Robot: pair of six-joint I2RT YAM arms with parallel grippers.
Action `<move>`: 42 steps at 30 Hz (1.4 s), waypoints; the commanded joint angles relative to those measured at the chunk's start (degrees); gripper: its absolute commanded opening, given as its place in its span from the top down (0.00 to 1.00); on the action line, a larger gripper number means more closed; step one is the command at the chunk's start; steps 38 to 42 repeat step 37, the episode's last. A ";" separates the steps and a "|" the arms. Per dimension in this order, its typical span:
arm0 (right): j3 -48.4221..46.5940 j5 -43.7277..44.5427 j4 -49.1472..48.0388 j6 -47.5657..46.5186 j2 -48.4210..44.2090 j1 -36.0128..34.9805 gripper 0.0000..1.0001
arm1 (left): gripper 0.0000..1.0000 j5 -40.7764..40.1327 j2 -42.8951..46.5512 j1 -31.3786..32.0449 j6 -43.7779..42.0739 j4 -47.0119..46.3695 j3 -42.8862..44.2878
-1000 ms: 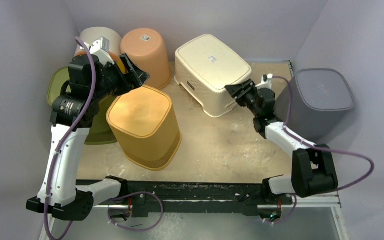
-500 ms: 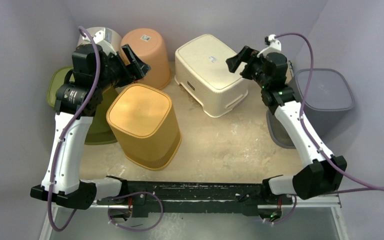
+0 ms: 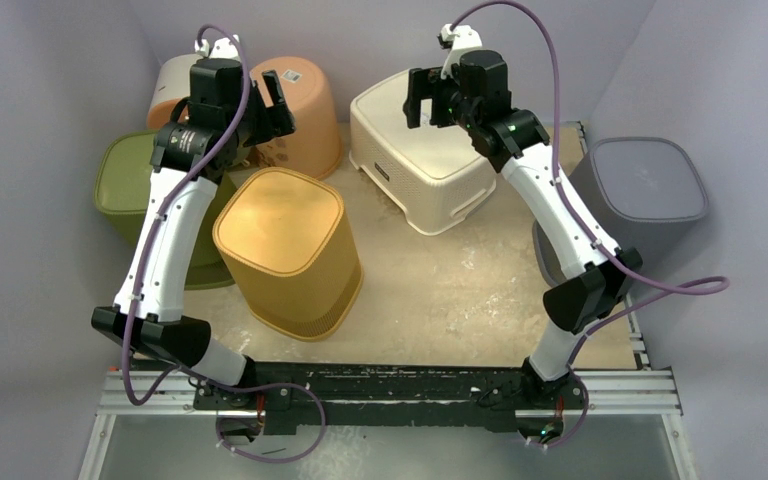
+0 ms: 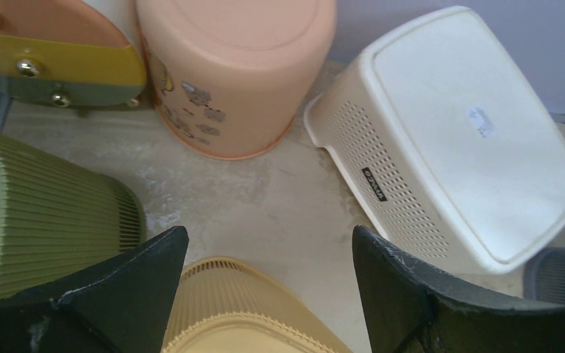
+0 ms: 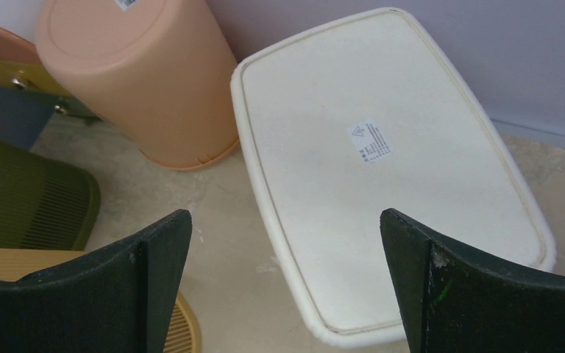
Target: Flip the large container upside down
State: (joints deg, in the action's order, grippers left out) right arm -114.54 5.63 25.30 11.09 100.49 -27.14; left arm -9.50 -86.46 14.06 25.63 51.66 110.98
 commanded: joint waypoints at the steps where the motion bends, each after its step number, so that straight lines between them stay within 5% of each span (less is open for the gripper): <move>1: -0.20 2.06 0.25 -4.91 -0.19 -0.09 0.00 | 0.21 -6.73 -0.18 0.46 -5.48 -2.68 -0.70; 16: 12.89 12.86 -5.16 -3.14 -4.00 -0.59 0.00 | 0.20 -6.36 1.03 0.52 -6.95 -7.04 -7.71; 42: 15.27 11.87 -8.32 -3.66 -8.35 -0.62 0.00 | 0.20 -5.96 5.55 0.70 -9.04 -14.21 -13.14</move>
